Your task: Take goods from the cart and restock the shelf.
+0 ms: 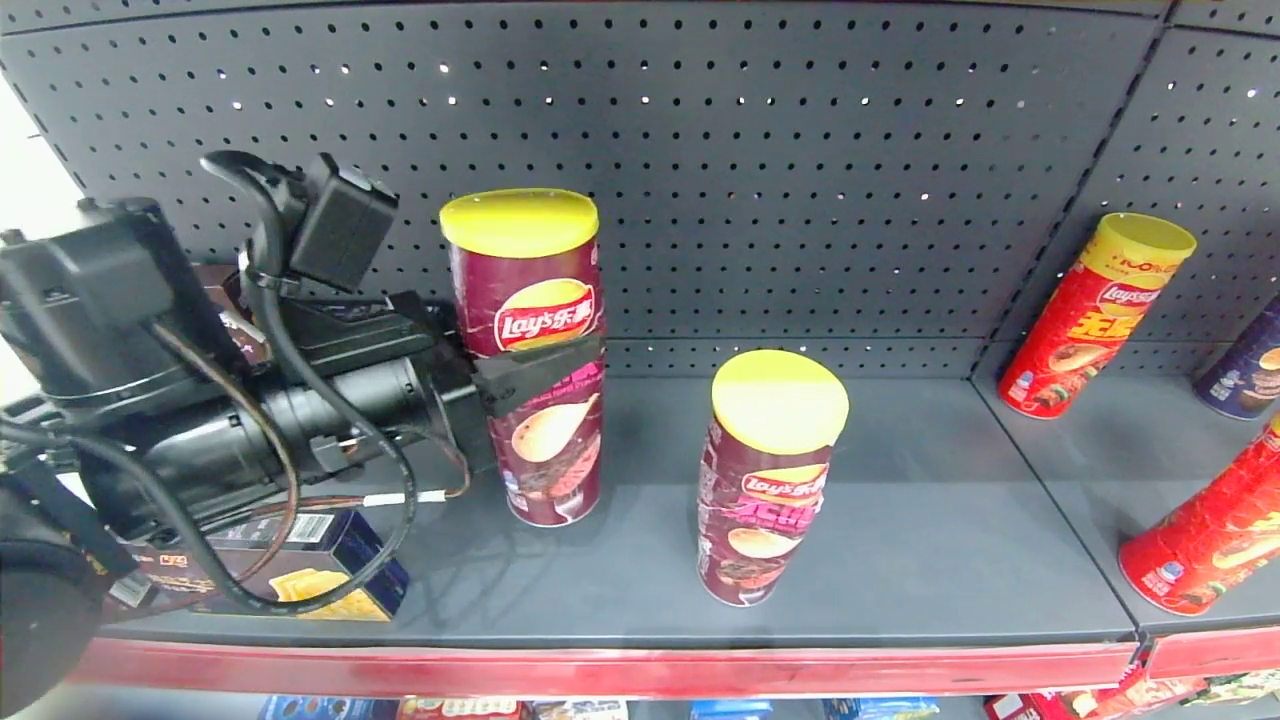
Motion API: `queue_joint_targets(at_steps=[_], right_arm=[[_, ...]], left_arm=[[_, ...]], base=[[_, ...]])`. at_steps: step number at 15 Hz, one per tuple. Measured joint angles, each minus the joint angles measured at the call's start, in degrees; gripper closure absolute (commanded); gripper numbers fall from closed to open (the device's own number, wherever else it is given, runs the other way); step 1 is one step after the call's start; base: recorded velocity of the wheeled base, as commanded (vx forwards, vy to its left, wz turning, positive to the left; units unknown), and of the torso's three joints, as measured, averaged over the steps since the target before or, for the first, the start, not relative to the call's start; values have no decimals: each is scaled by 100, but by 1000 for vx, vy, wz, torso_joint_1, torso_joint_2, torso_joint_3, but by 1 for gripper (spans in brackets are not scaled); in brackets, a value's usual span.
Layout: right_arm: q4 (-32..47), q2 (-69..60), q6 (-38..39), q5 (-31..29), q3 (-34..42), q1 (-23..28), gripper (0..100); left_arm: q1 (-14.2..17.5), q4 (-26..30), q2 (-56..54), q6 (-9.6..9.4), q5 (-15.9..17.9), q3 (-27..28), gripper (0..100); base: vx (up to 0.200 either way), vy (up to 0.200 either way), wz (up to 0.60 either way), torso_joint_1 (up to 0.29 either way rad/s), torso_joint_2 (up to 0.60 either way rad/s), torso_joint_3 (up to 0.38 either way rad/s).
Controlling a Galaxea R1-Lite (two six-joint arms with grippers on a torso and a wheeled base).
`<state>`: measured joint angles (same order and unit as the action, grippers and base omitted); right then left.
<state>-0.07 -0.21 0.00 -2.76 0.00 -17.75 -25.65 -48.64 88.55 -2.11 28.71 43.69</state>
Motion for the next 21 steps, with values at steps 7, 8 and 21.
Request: queue_joint_targets(at_steps=[7, 8, 21], right_arm=[[0, 2, 0, -4, 0, 2, 0], [0, 2, 0, -2, 0, 2, 0], [0, 11, 0, 0, 0, 2, 0]], left_arm=[[-194, -410, 1291, 151, -11, 1028, 100], [-199, -405, 1481, 156, -16, 1259, 100], [-100, -161, 3317, 113, 11, 3296, 100]], base=[[0, 0, 0, 0, 0, 0], [0, 0, 0, 0, 0, 0], [0, 0, 0, 0, 0, 0]])
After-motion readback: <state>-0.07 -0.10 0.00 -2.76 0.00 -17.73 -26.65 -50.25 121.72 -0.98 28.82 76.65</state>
